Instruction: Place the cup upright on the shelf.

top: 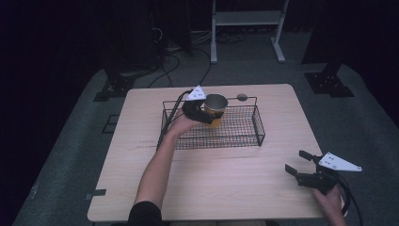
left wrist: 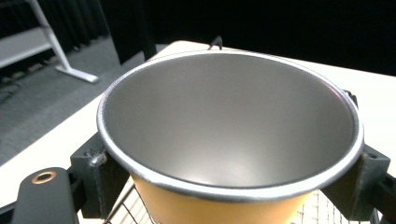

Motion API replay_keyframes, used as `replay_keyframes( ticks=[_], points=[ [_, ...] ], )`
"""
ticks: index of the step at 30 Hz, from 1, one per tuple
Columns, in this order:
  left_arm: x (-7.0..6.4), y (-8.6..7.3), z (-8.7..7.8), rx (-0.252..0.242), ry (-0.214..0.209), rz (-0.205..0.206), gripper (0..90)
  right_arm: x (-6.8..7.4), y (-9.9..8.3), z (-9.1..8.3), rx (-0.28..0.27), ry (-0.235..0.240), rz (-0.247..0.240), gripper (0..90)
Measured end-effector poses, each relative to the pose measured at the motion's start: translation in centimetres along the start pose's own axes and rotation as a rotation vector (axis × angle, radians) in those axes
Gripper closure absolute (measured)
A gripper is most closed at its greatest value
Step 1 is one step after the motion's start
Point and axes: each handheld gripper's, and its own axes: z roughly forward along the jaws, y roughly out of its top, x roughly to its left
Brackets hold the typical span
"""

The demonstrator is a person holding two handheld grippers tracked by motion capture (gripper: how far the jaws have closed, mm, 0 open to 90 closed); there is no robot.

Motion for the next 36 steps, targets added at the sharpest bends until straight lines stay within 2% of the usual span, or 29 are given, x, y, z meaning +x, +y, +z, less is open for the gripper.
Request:
replay_keyframes(
  ticks=[9, 17, 23, 30, 36],
  points=[
    [0.5, -1.2, 0.9, 0.074, -0.04, 0.006, 13.3, 0.0, 0.0, 0.0, 0.001, 0.0, -0.002, 13.3],
    [0.7, -1.9, 1.4, 0.136, -0.053, 0.002, 11.6, 0.0, 0.0, 0.0, 0.001, 0.0, -0.003, 13.3],
    [0.6, -2.0, 1.5, 0.149, -0.056, 0.024, 11.5, 0.0, 0.0, 0.0, 0.0, 0.0, -0.003, 13.3],
    [0.5, -2.0, 1.4, 0.149, -0.065, 0.025, 10.1, 0.0, 0.0, 0.0, 0.0, 0.0, -0.002, 13.3],
    [0.4, -1.8, 1.3, 0.144, -0.052, 0.041, 6.4, 0.0, 0.0, 0.0, -0.001, 0.002, -0.006, 13.3]
  ],
)
